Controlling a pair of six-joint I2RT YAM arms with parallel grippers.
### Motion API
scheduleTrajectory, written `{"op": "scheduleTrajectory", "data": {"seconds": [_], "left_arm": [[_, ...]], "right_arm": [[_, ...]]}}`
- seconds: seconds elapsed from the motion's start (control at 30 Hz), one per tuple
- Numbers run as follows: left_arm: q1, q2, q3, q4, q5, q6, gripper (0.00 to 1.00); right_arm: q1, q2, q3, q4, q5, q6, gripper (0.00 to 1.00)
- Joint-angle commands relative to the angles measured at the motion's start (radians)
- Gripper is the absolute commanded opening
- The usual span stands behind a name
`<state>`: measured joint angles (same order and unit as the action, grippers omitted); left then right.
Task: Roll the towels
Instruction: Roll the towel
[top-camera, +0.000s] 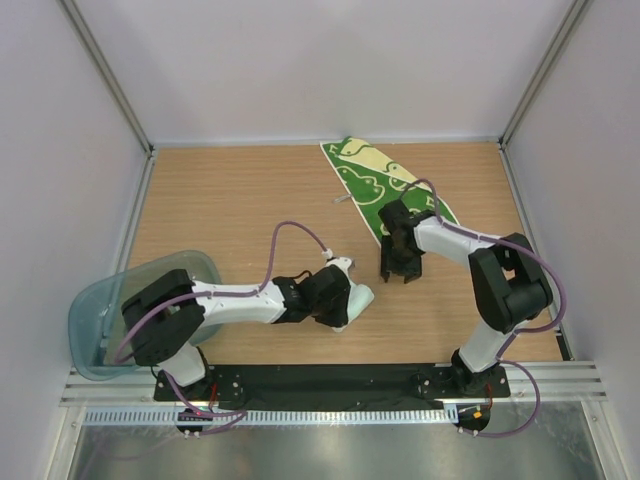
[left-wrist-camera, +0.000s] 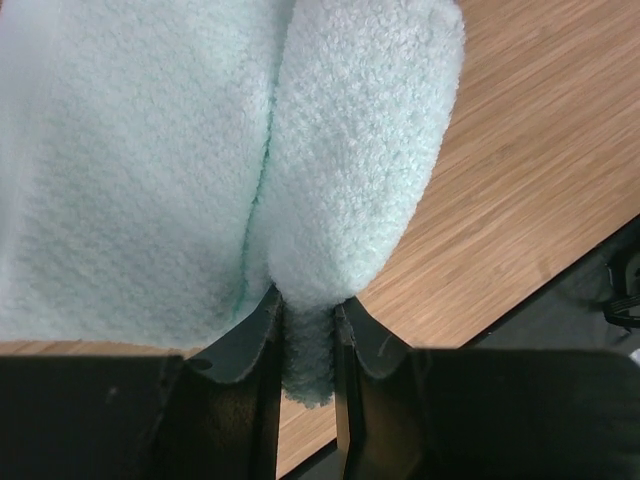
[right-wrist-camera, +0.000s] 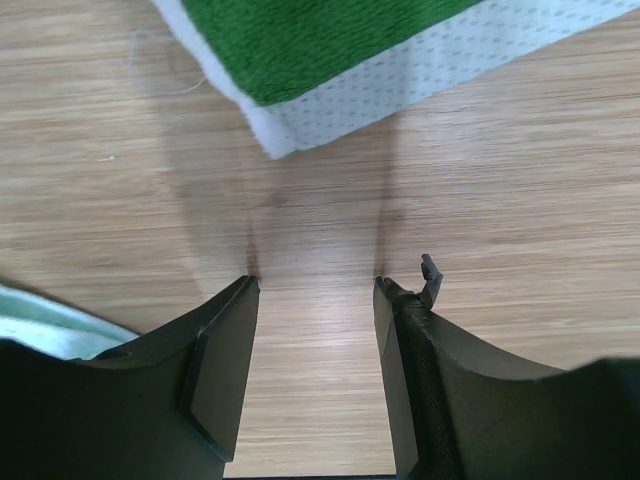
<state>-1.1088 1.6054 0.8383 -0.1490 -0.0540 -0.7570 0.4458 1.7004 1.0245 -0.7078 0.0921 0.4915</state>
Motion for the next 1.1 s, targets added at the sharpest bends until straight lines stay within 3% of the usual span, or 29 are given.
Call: {"op": "scheduleTrajectory", "data": {"seconds": [0.0, 0.27, 0.53, 0.8, 1.07], "left_arm": [[0.015, -0.002, 0.004, -0.018, 0.123, -0.019, 0.13], [0.082, -0.024, -0.039, 0.083, 0.288, -0.116, 0.13], [0.148, -0.021, -0.122, 0.222, 0.368, -0.252, 0.09], [0.26, 0.017, -0.266, 0.424, 0.485, -0.424, 0.01], [0.351, 0.08, -0.294, 0.413, 0.562, -0.51, 0.0]], "right_arm": [[-0.013, -0.012, 0.052, -0.039, 0.069, -0.037, 0.56], [-0.052, -0.087, 0.063, -0.056, 0.055, -0.03, 0.55], [-0.055, -0.154, 0.026, -0.055, -0.043, -0.011, 0.57], [-0.055, -0.318, -0.137, 0.141, -0.466, 0.059, 0.64], [-0.055, -0.377, -0.311, 0.396, -0.609, 0.182, 0.66]]}}
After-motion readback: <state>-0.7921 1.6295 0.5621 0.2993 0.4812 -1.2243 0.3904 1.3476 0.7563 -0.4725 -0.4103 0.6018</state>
